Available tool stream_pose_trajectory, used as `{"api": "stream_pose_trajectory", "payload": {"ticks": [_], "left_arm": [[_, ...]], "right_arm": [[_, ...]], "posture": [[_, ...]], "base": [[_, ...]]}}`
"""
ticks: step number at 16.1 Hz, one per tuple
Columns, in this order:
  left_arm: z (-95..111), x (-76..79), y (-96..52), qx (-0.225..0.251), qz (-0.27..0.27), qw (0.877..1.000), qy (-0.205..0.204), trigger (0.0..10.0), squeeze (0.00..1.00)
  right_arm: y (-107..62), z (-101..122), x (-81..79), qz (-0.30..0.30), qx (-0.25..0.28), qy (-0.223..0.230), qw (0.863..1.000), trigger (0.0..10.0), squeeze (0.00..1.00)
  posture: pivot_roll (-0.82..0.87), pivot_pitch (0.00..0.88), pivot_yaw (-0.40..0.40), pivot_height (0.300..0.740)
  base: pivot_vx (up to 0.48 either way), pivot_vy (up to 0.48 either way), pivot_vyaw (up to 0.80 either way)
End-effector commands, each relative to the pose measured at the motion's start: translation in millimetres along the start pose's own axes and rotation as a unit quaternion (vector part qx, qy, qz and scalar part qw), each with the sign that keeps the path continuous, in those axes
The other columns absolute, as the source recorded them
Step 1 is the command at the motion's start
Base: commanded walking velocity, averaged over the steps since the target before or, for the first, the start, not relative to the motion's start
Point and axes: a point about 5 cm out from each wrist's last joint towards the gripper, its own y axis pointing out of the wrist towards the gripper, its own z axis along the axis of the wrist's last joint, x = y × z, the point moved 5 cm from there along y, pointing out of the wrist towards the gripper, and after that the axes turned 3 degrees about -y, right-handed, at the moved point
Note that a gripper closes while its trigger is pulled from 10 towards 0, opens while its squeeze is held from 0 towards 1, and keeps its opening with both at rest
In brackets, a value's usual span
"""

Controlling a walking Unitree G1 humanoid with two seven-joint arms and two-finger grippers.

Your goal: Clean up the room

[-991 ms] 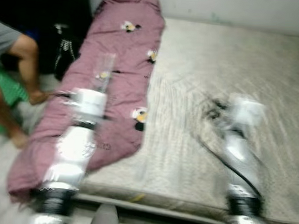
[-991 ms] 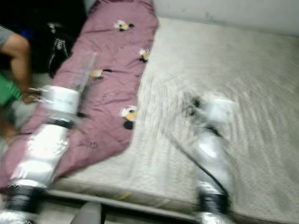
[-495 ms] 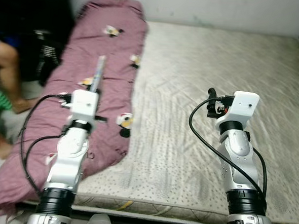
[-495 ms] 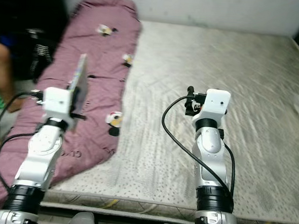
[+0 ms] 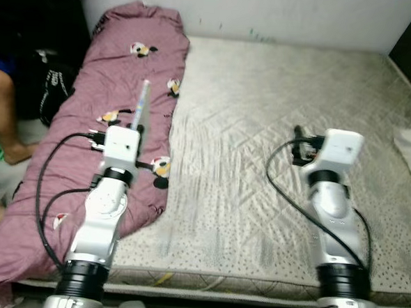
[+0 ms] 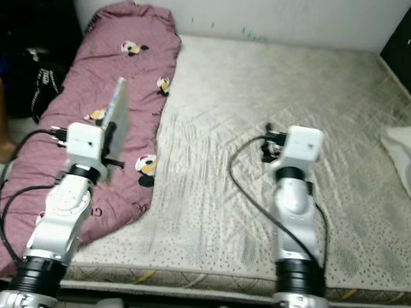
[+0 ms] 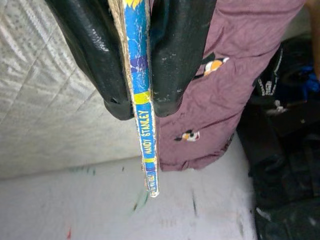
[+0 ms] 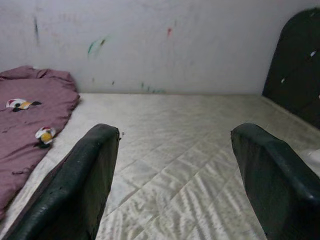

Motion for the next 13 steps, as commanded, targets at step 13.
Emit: {"api": "stream_pose_trajectory", "payload": {"ticks": [13], "left_arm": [[3.7, -9.2, -2.0, 0.015, 0.024, 1.0, -0.007, 10.0, 0.0]], "right_arm": [[-6.7, -6.5, -0.3, 0.018, -0.012, -0.005, 1.0, 10.0, 0.0]], "posture": [[-0.05, 0.0, -0.006, 0.74]], "base": [[0.0, -0.453, 0.0]]}}
